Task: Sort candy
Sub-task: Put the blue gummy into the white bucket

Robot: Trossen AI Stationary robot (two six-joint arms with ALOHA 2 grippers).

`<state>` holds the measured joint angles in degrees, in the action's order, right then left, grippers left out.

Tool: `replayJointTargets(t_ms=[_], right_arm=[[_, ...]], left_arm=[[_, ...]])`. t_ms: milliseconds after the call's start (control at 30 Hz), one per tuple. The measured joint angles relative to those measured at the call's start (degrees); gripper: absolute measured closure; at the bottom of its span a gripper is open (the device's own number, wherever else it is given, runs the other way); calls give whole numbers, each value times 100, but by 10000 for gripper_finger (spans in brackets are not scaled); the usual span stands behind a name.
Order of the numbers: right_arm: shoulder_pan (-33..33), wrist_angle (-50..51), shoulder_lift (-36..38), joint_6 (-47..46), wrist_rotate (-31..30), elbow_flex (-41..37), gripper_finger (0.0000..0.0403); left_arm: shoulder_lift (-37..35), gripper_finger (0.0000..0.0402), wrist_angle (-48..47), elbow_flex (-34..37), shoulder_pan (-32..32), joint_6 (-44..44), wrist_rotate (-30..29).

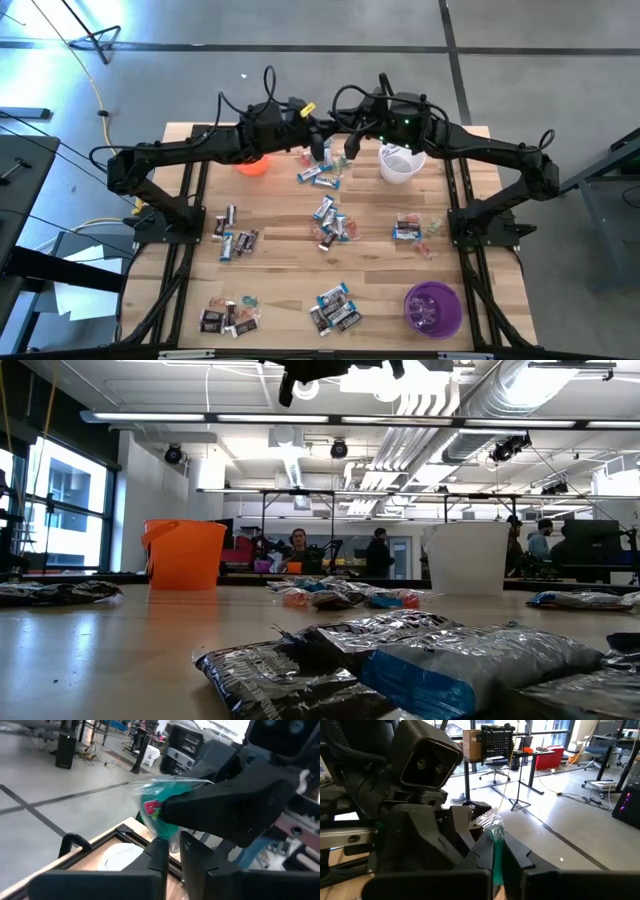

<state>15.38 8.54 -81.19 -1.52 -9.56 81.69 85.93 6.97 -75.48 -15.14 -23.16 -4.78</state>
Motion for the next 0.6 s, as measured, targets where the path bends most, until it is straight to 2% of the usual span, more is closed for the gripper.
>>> replayJointTargets(t_ms=[333,600], right_arm=[[21,97,32,44,-60,0,402],[212,959,542,-15,-548,-2,402]], left_arm=[[0,284,-115,0,-30,591,127],[0,268,-751,0,-271,253,152]])
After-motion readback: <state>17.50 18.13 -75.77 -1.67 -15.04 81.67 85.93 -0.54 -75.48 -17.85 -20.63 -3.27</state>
